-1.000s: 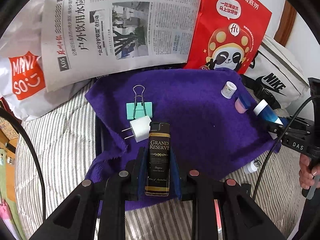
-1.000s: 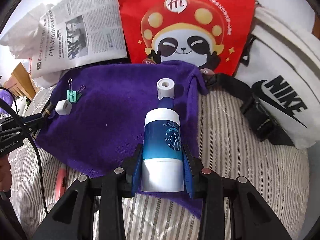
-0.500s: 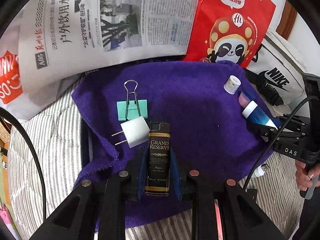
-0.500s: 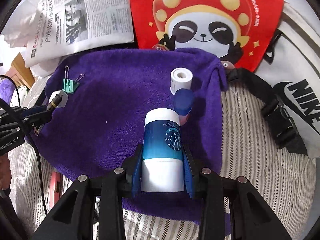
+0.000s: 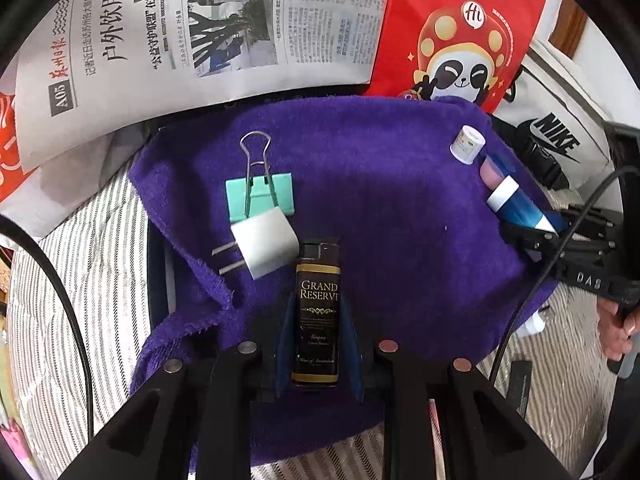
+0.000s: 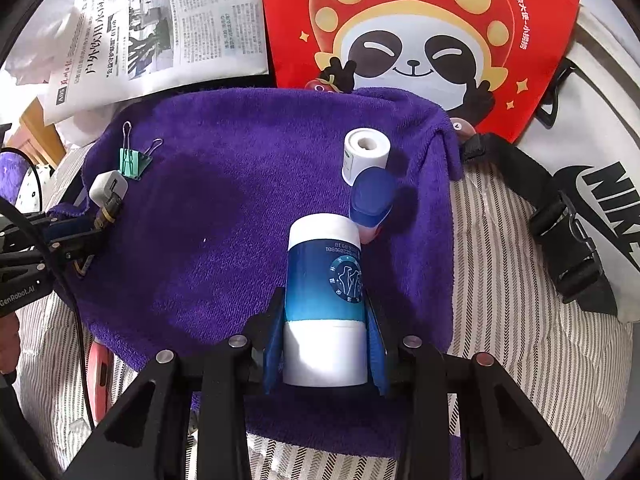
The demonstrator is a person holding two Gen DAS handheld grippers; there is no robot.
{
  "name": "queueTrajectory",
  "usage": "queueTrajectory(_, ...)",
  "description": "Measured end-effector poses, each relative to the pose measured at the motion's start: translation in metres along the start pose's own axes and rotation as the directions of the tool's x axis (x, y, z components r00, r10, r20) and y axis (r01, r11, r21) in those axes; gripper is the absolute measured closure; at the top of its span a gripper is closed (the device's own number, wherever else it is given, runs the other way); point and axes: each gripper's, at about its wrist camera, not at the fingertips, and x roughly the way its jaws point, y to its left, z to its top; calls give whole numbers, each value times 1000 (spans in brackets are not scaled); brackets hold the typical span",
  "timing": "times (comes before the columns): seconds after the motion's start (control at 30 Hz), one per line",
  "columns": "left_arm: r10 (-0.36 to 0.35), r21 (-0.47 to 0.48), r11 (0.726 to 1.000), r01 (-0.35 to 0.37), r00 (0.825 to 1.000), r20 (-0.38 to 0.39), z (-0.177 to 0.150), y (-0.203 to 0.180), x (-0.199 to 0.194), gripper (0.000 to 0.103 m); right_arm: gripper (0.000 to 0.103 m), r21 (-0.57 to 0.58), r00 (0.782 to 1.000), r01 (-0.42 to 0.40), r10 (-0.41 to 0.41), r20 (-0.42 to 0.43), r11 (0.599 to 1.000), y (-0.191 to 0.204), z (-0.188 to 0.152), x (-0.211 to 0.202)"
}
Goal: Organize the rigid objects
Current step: 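Set the box beside the plug while the right gripper lowers the bottle beside the tape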
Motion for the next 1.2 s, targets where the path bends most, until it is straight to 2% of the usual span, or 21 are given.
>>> queueTrajectory(0.23, 8, -8, 1000, -8, 1000, -2, -5, 13, -3, 80, 67, -7, 1000, 14, -14, 8, 1000, 3, -2, 1)
queueTrajectory(0.53, 47, 1, 999, -47, 999, -1, -8, 8, -1, 79, 66, -17, 1000, 5, -5, 28, 1000, 4, -6, 2)
queueTrajectory(0.57, 50, 2, 999, -50, 999, -3, -8, 7, -1, 79, 66, -16, 1000, 3, -2, 30, 1000, 4, -6, 2)
queueTrajectory(0.67, 40, 8, 999, -40, 999, -20, -8, 1, 0, 68, 66, -9, 999, -12, 12, 34, 1000, 2, -7, 1)
queueTrajectory(0.8, 29, -31, 999, -30, 998, -49, -9, 3, -3, 64, 65, -18, 1000, -21, 22, 21, 1000, 1, -7, 0)
queueTrajectory(1.07, 28, -79, 996, -30, 999, -26, -18, 7, -22, 63, 61, -12, 1000, -18, 18, -4, 1000, -3, -12, -13)
queueTrajectory(1.2, 36, -77, 996, -37, 999, -8, -24, 2, -37, 63, 58, 23, 1000, -19, 19, 11, 1000, -8, -20, -27)
